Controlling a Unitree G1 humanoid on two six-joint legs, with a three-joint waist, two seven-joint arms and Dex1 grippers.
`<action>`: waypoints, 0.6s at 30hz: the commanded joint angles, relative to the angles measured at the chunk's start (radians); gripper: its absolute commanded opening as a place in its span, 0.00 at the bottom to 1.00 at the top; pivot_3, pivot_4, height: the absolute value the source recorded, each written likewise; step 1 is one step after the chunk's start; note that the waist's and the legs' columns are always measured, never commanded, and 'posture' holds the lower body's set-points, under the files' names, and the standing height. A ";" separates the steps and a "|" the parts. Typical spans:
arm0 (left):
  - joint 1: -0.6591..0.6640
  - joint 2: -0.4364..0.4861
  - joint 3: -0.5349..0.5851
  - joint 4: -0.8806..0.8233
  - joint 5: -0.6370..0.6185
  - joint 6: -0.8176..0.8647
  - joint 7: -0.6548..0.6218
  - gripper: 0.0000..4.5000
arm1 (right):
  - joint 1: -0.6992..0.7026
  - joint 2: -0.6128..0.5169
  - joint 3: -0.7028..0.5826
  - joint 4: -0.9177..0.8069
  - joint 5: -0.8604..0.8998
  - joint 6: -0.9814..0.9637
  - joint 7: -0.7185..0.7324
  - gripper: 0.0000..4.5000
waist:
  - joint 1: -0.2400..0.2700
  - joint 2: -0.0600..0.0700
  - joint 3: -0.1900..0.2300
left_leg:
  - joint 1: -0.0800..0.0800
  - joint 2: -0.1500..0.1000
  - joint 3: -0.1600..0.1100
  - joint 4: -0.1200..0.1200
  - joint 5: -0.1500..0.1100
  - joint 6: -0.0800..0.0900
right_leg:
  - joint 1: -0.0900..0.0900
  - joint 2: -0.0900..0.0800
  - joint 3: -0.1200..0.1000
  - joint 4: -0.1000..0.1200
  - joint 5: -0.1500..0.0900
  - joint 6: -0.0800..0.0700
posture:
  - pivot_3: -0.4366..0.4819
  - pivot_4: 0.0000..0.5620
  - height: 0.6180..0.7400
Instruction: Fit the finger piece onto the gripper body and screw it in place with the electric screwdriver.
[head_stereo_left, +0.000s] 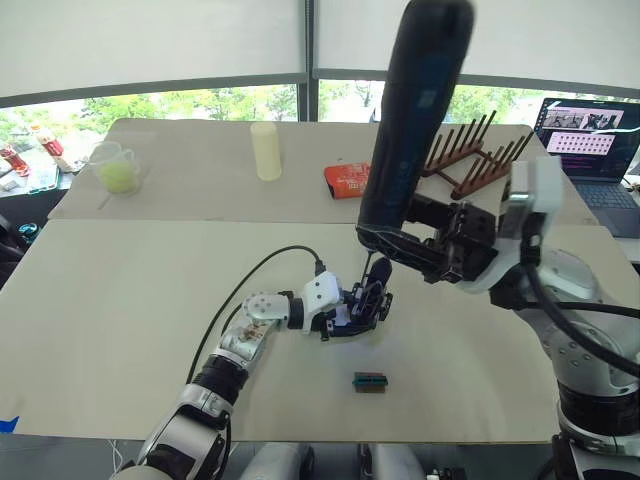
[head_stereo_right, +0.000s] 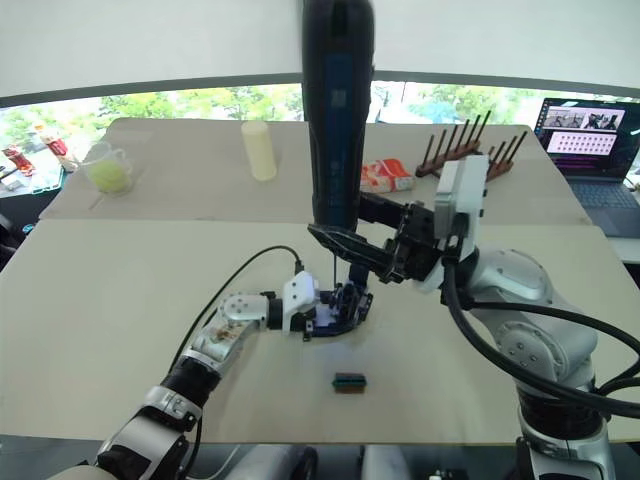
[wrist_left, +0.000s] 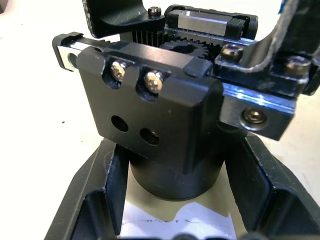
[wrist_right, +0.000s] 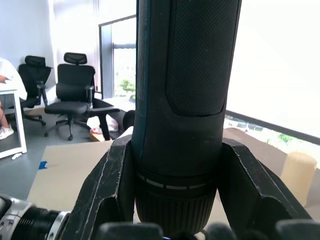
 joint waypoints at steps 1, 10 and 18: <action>-0.010 0.003 0.006 0.044 0.016 -0.002 0.013 0.51 | -0.006 -0.023 -0.049 -0.070 0.071 0.023 -0.022 0.43 | 0.000 0.000 0.000 | 0.000 0.000 0.000 0.000 0.000 0.000 | 0.000 0.000 0.000 -0.001 0.000 0.000 | 0.48 0.27 1.00; 0.004 0.040 0.028 0.014 -0.012 0.031 -0.006 1.00 | 0.002 -0.150 -0.173 -0.049 0.518 0.180 -0.235 0.43 | -0.002 0.000 0.000 | 0.000 0.001 0.000 0.000 0.000 0.000 | 0.002 0.000 0.001 0.000 0.002 -0.003 | 0.48 0.27 1.00; 0.144 0.343 0.148 -0.390 -0.209 0.267 -0.193 1.00 | 0.255 -0.529 -0.398 0.258 0.813 0.472 -0.291 0.43 | -0.004 0.002 0.003 | -0.002 0.004 0.001 -0.002 0.000 0.000 | -0.003 0.001 0.003 0.001 0.002 -0.004 | 0.48 0.27 1.00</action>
